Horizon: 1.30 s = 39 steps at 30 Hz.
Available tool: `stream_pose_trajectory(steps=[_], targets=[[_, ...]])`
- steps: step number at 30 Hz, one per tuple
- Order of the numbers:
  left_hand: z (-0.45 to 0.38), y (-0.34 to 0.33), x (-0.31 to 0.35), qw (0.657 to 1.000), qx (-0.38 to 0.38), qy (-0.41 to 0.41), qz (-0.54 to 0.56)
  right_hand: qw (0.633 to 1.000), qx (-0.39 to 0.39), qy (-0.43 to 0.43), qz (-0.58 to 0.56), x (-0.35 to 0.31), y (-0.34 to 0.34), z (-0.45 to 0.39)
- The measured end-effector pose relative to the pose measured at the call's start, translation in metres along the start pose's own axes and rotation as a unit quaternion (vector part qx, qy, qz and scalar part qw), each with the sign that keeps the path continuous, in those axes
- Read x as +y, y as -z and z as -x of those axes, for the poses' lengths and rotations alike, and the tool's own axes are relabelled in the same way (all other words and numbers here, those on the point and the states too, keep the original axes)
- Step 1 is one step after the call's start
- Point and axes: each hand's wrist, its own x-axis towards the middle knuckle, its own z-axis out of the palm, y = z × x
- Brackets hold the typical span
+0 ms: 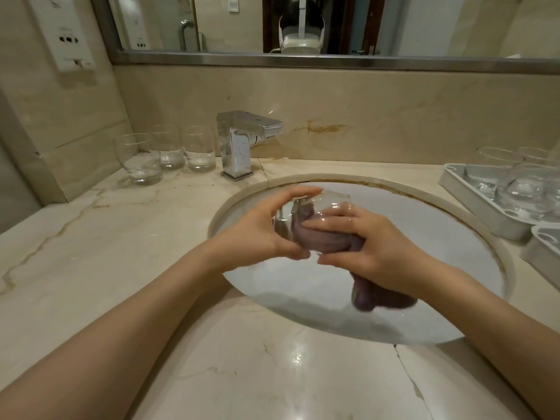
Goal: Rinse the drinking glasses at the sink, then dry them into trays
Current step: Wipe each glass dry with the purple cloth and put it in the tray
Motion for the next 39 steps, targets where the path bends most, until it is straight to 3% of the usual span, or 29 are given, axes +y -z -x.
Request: stream_pose_trajectory(steps=[2,4,10,12,14,16,18,20,23,25,28,31,34,37,39], targets=[[0.001,0.001,0.003,0.988,-0.049,0.075,0.128,0.969,0.002,0.126,0.212,0.012,0.002,0.0],[0.001,0.002,0.004,0.98,-0.069,0.092,0.163,0.951,0.004,0.151,0.269,0.016,0.003,0.0],[0.004,-0.007,-0.003,0.997,-0.043,0.04,0.042,0.999,-0.034,-0.04,-0.004,0.004,-0.003,0.002],[0.004,-0.008,-0.011,0.995,-0.023,-0.019,-0.1,0.978,-0.052,-0.133,-0.149,0.0,-0.002,0.001],[0.004,-0.008,-0.018,0.97,-0.018,-0.09,-0.224,0.936,-0.078,-0.206,-0.276,-0.003,-0.001,0.0],[0.003,-0.008,-0.02,0.957,-0.014,-0.123,-0.264,0.914,-0.09,-0.243,-0.313,-0.005,0.002,-0.001],[0.002,-0.007,-0.018,0.966,0.001,-0.109,-0.233,0.916,-0.083,-0.24,-0.31,-0.008,0.003,-0.001],[0.001,-0.006,-0.012,0.983,0.004,-0.063,-0.17,0.946,-0.06,-0.196,-0.25,-0.01,-0.001,-0.001],[0.002,-0.003,-0.003,0.999,-0.015,0.035,-0.005,0.998,-0.031,-0.047,-0.011,-0.004,-0.004,0.002],[0.002,-0.004,0.0,0.993,-0.028,0.083,0.078,0.991,-0.031,0.04,0.125,0.004,-0.003,0.002],[0.001,-0.002,-0.001,0.986,-0.045,0.092,0.132,0.985,-0.027,0.055,0.162,0.006,0.0,0.002],[0.002,-0.006,-0.003,0.991,-0.046,0.072,0.1,0.994,-0.034,0.017,0.102,0.007,0.0,0.002],[0.003,-0.013,-0.01,0.997,0.01,-0.022,-0.075,0.997,-0.036,-0.062,-0.042,0.002,0.001,0.001],[0.002,-0.011,-0.023,0.965,0.026,-0.126,-0.23,0.954,-0.054,-0.172,-0.241,-0.004,0.002,-0.002],[0.002,-0.01,-0.027,0.952,0.023,-0.141,-0.272,0.928,-0.08,-0.221,-0.289,-0.003,0.001,-0.002]])
